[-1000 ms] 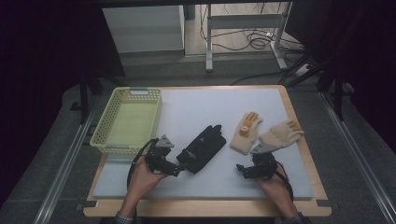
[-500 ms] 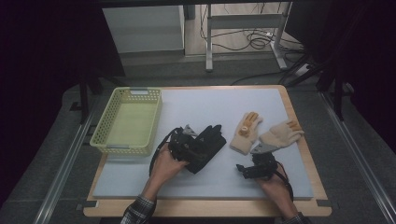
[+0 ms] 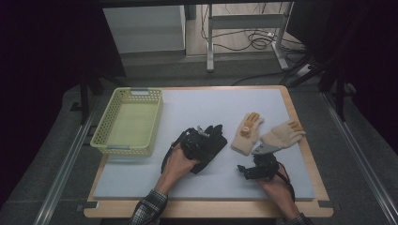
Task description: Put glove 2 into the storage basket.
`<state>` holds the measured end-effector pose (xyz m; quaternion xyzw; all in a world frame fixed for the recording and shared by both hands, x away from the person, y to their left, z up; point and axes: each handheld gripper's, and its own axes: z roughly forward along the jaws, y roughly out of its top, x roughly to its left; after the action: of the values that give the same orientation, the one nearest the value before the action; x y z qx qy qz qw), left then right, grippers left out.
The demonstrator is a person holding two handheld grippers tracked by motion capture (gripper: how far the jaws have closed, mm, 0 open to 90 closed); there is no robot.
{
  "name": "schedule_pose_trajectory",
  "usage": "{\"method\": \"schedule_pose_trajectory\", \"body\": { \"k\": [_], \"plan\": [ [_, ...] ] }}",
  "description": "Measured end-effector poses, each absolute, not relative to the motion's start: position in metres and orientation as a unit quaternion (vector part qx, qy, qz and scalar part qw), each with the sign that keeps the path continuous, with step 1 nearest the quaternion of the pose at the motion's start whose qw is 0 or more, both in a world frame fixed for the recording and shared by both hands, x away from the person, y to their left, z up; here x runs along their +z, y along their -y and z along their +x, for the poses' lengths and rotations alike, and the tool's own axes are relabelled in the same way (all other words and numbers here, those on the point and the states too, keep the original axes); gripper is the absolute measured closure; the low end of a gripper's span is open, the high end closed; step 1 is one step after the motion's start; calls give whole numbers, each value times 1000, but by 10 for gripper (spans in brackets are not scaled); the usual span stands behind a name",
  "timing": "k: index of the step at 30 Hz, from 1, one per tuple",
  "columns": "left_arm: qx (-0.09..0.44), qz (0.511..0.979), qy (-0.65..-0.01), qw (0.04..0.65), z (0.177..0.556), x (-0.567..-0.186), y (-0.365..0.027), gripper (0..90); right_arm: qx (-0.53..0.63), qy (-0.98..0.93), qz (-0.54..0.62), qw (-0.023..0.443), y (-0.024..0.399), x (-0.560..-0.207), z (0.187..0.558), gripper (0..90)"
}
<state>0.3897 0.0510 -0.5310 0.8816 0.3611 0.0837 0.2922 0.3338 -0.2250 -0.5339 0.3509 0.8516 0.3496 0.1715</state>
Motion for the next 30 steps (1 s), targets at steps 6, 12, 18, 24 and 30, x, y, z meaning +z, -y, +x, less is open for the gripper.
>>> {"method": "schedule_pose_trajectory", "body": {
  "k": [6, 12, 18, 24, 30],
  "plan": [
    [89, 893, -346, 273, 382, -531, -41, 0, 350, -852, 351, 171, 225, -534, 334, 118],
    [91, 890, -353, 274, 380, -526, -43, 148, 350, -852, 351, 171, 225, -534, 334, 118],
    [103, 895, -338, 274, 374, -518, -43, 522, 350, -852, 351, 171, 225, -534, 334, 118],
    [98, 893, -339, 280, 374, -515, -48, 653, 350, -852, 351, 172, 225, -534, 334, 118],
    [100, 882, -357, 292, 382, -501, -59, 657, 349, -852, 351, 172, 225, -534, 334, 118]
  ]
}}
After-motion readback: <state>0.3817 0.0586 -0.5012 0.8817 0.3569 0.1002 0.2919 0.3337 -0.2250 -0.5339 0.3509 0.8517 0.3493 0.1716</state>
